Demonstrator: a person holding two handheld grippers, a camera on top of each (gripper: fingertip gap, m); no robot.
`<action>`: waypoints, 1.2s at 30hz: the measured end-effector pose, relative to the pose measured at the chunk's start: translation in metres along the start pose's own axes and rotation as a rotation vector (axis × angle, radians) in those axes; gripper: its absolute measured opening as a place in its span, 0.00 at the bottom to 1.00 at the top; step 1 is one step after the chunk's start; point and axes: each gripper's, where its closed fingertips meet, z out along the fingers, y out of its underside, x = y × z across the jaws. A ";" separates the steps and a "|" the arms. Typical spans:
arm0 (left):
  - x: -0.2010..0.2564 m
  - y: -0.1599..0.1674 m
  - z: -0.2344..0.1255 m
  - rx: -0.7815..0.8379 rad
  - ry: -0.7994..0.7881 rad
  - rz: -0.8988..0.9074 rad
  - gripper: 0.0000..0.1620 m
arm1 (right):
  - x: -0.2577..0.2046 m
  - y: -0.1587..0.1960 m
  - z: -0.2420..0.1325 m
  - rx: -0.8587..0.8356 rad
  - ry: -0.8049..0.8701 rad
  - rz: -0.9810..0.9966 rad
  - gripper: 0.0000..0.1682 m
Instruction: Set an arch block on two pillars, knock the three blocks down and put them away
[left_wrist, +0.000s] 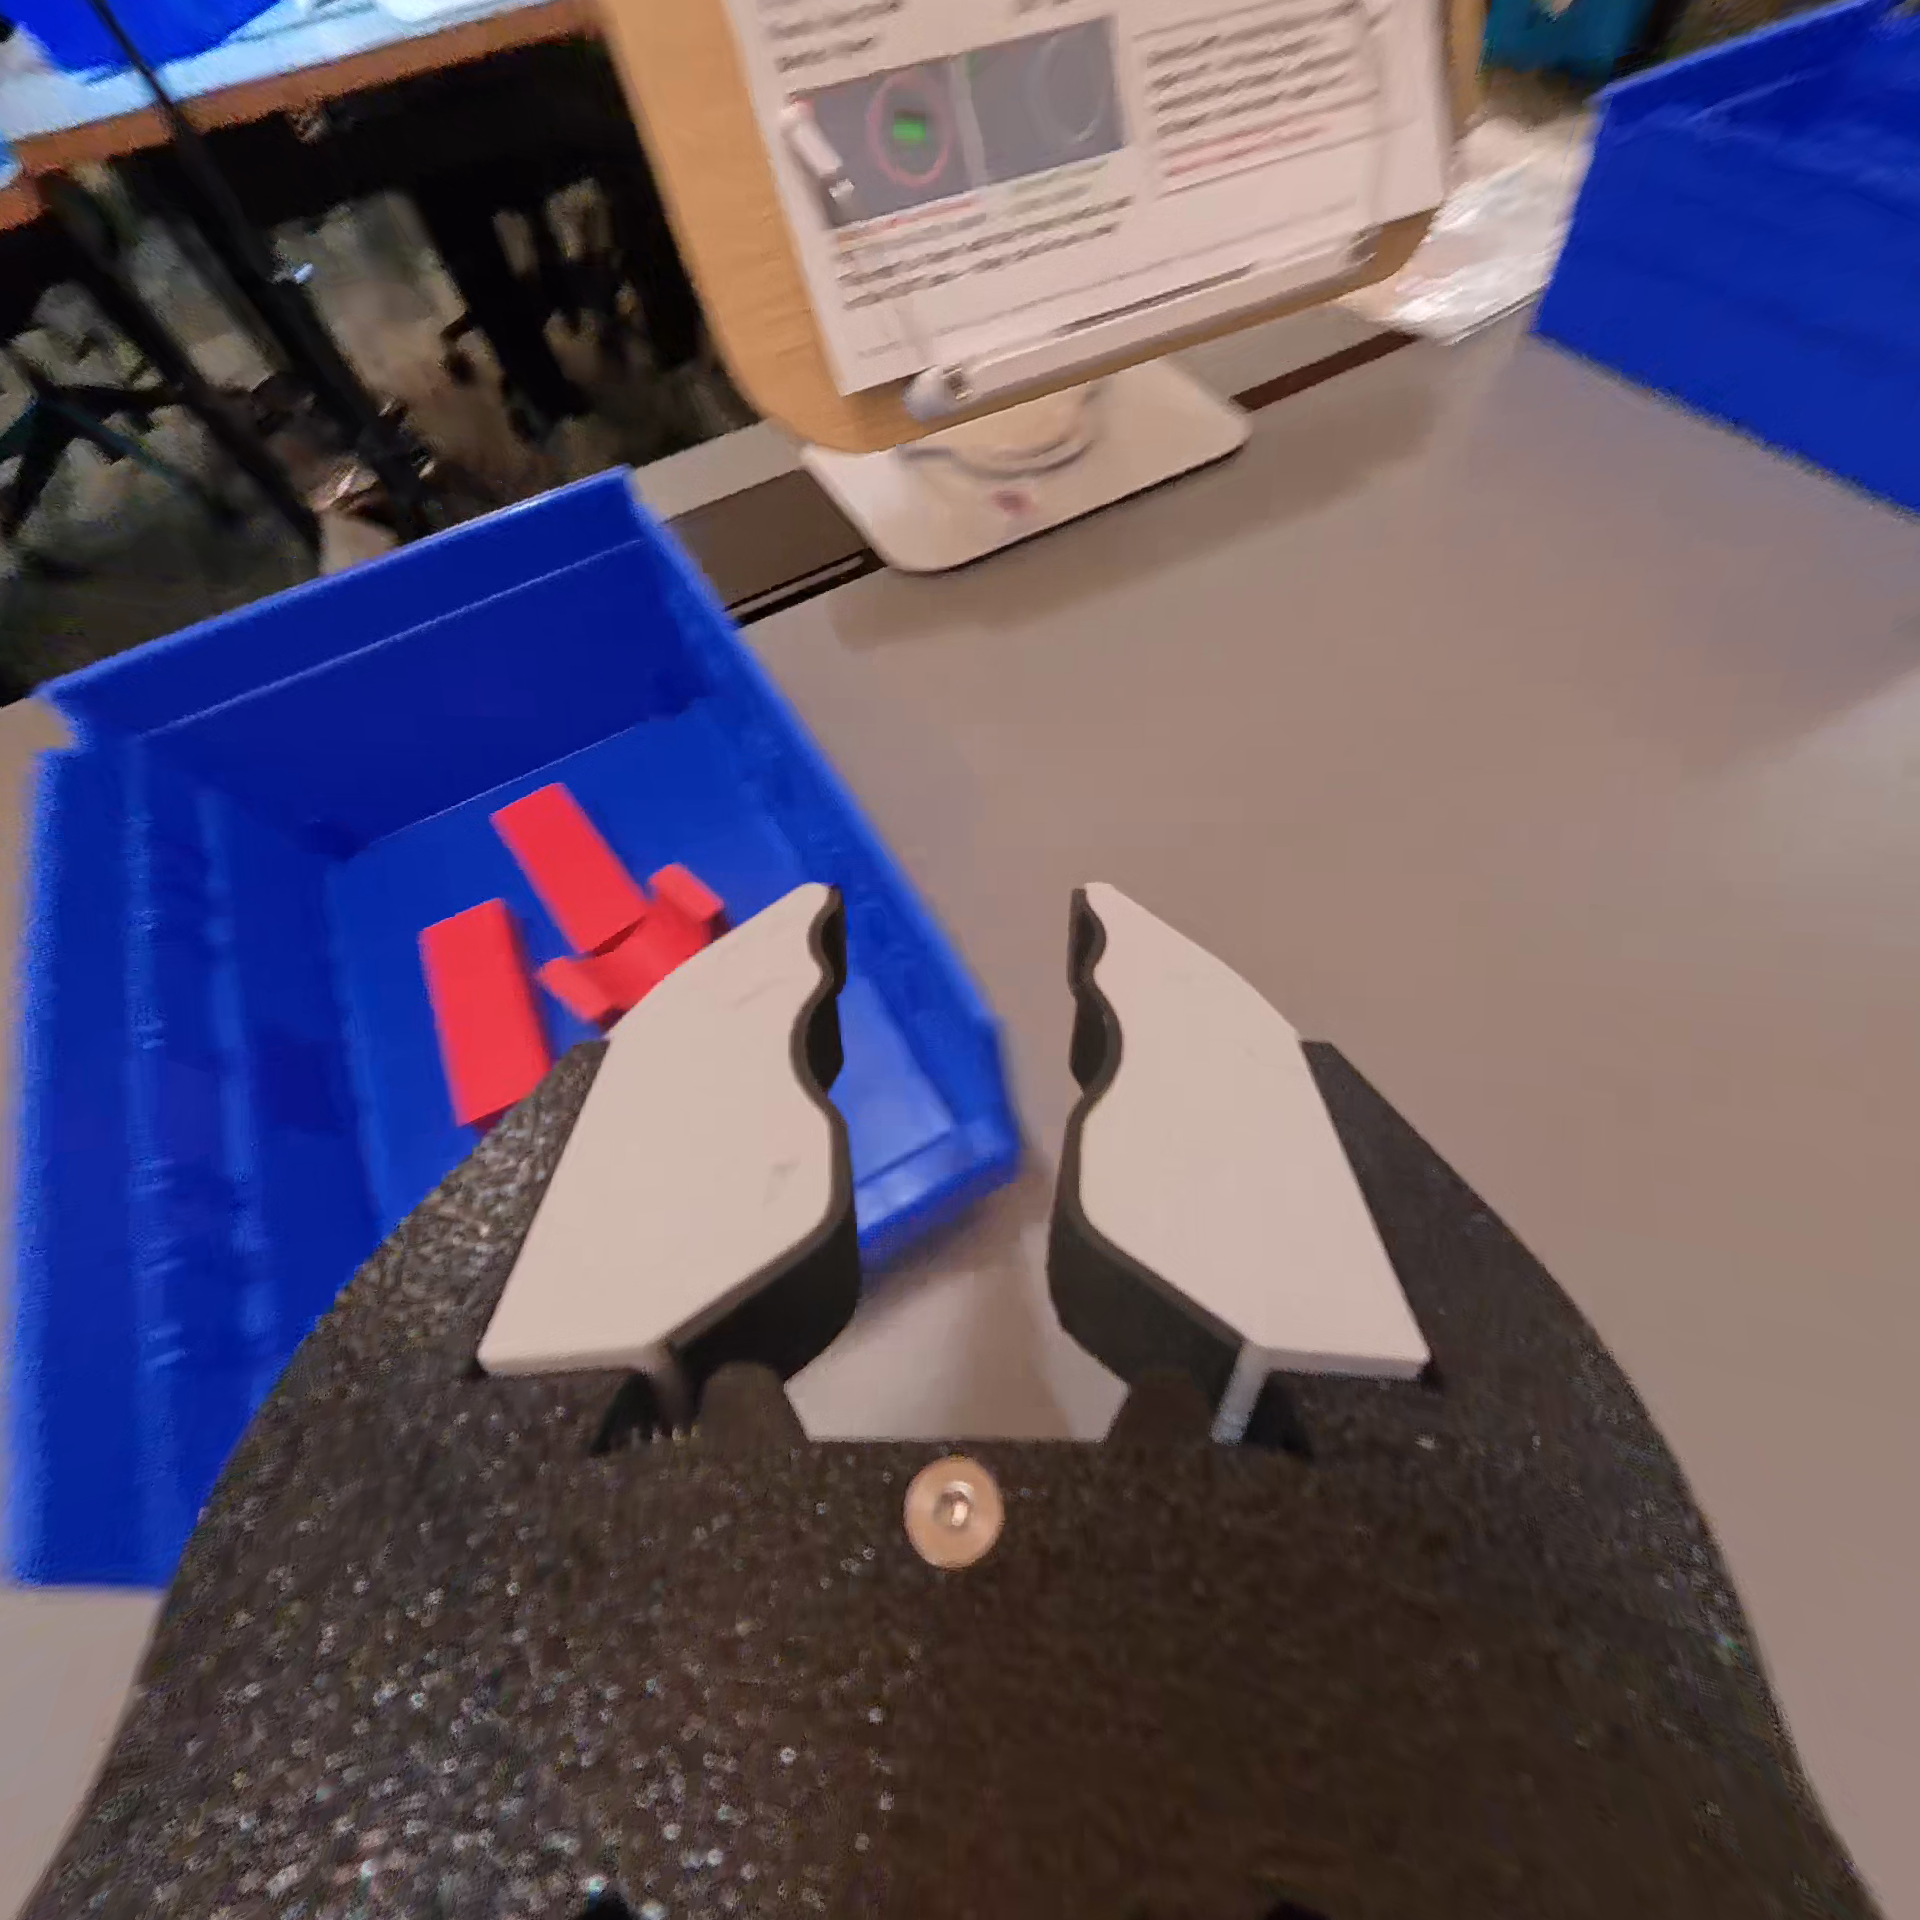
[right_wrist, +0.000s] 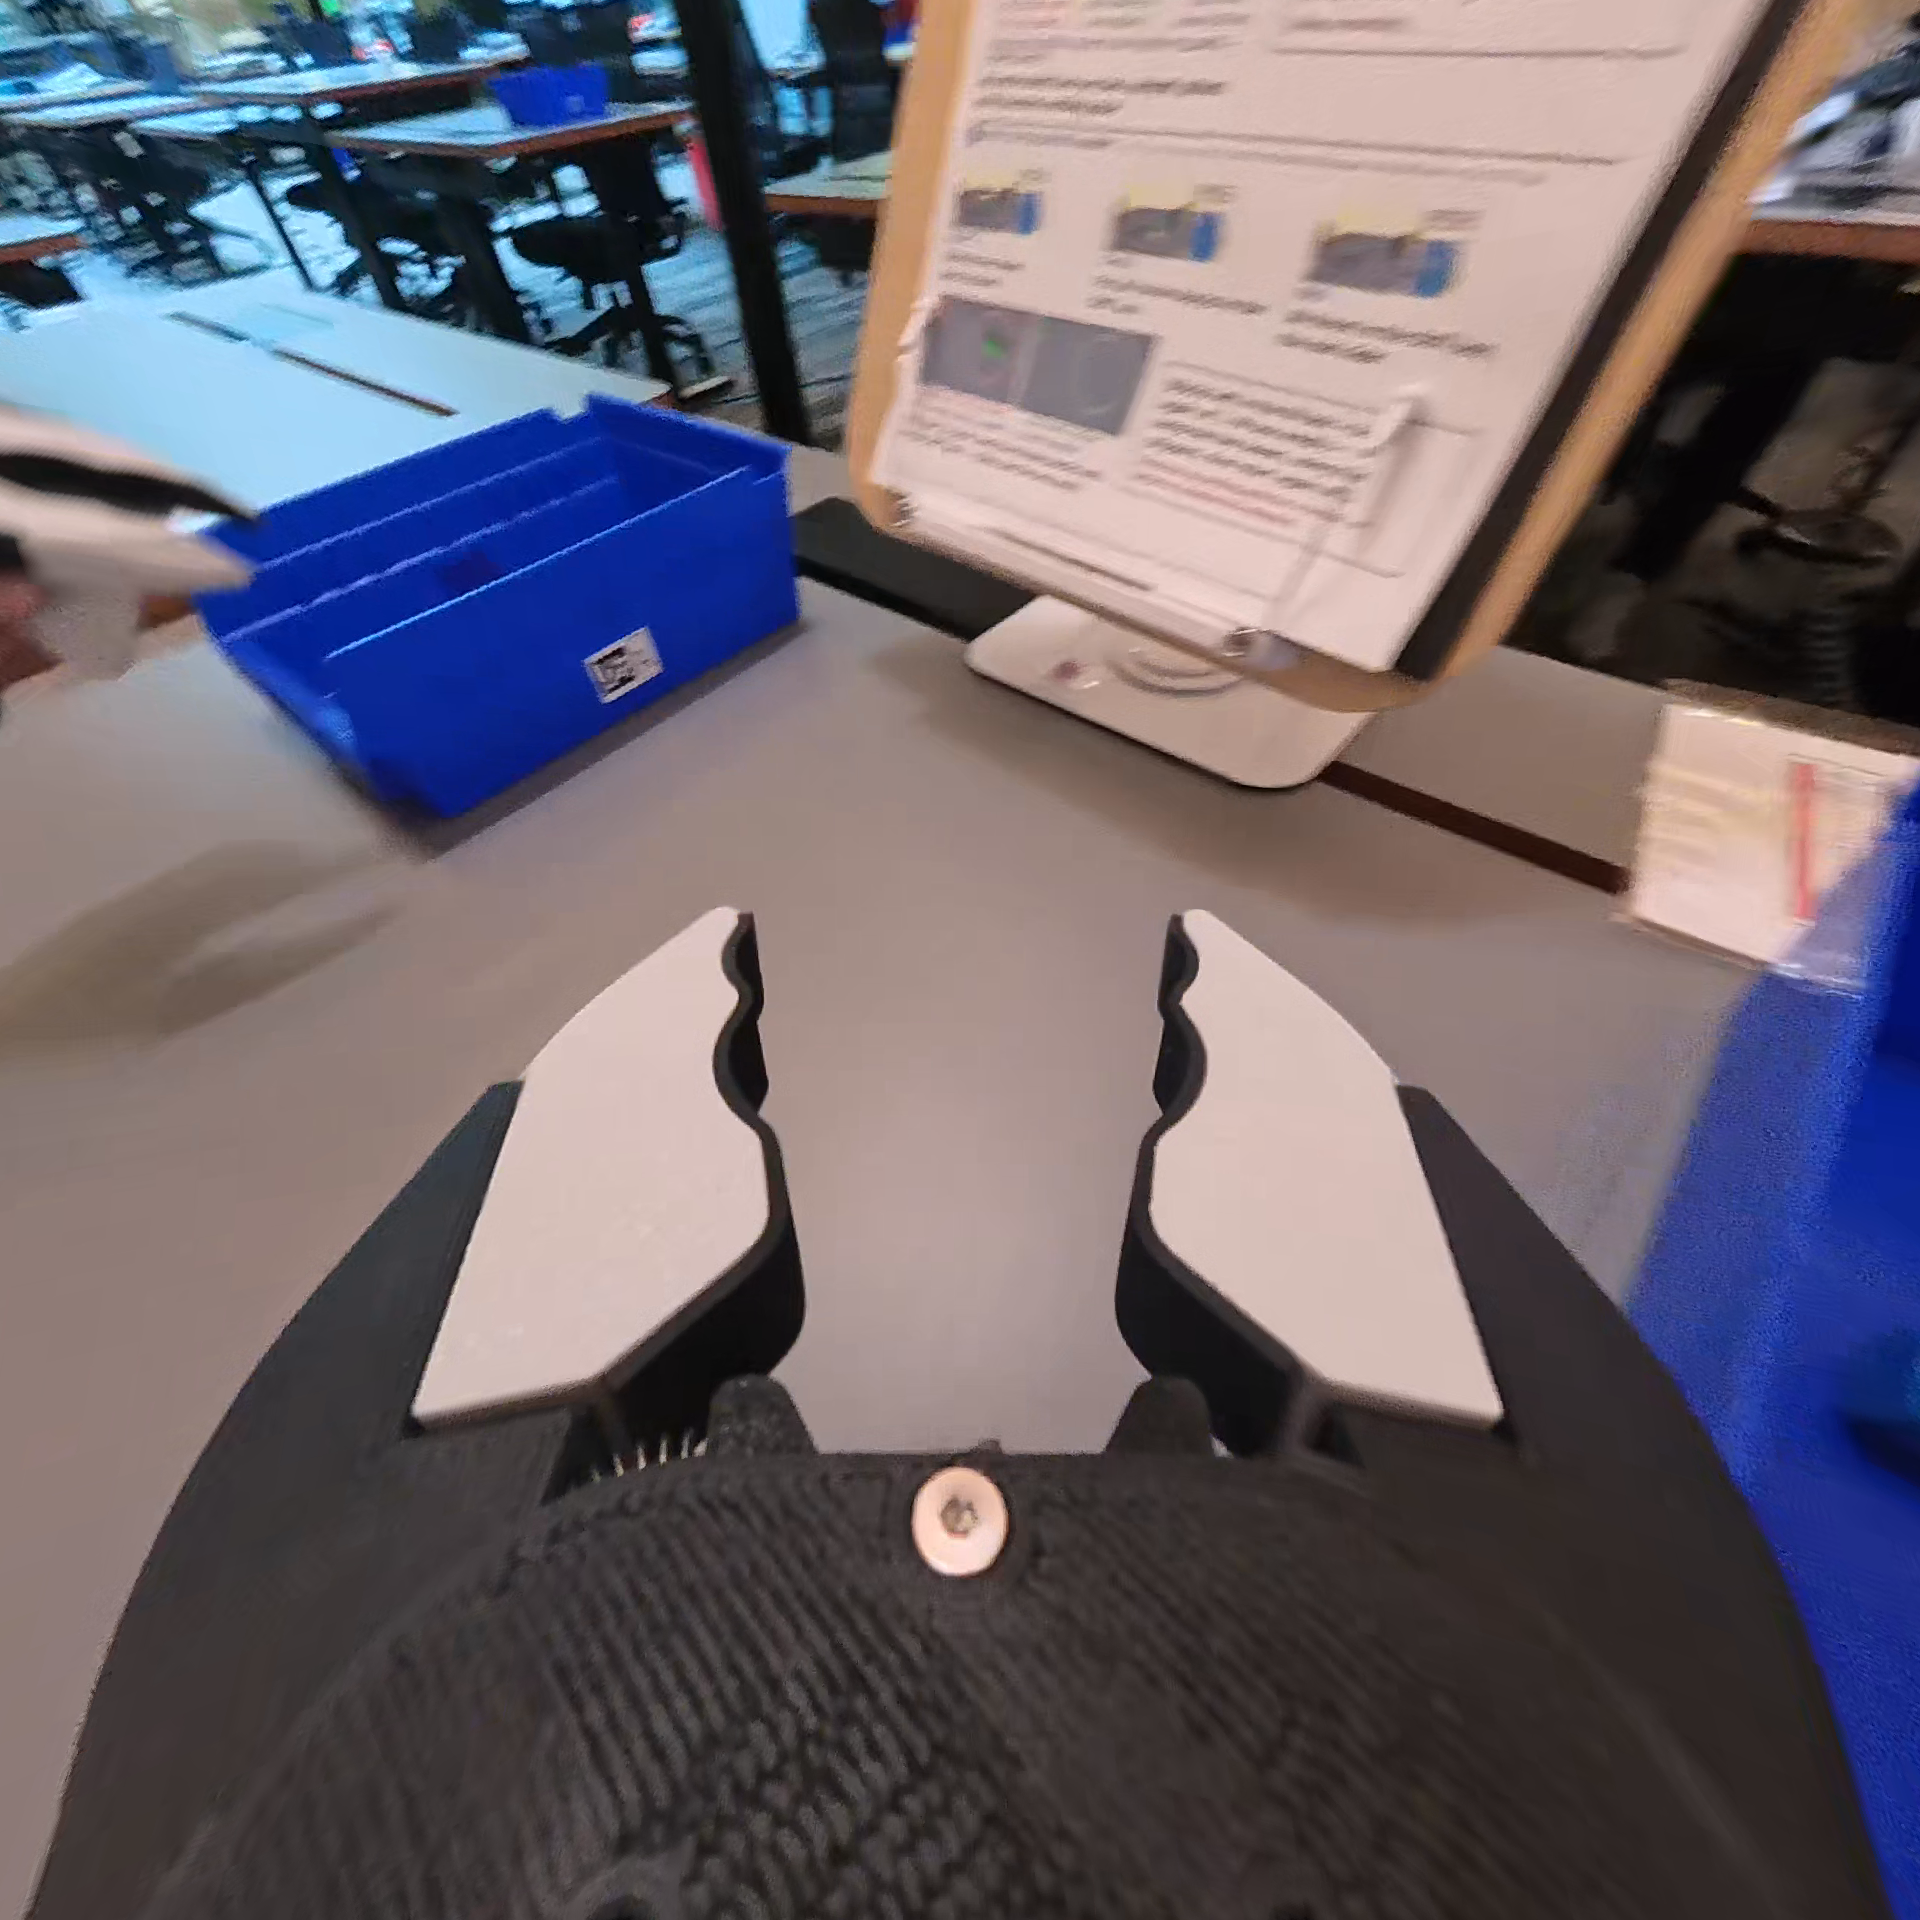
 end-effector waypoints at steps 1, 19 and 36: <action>-0.016 -0.001 0.000 -0.043 -0.033 0.006 0.25 | -0.015 0.006 0.005 -0.019 -0.031 -0.013 0.44; -0.139 0.021 0.063 -0.424 -0.137 -0.259 0.26 | -0.093 0.050 0.064 -0.112 -0.120 -0.056 0.44; -0.194 0.066 0.105 -0.751 -0.321 -0.145 0.26 | -0.145 0.030 0.105 -0.144 -0.165 -0.163 0.44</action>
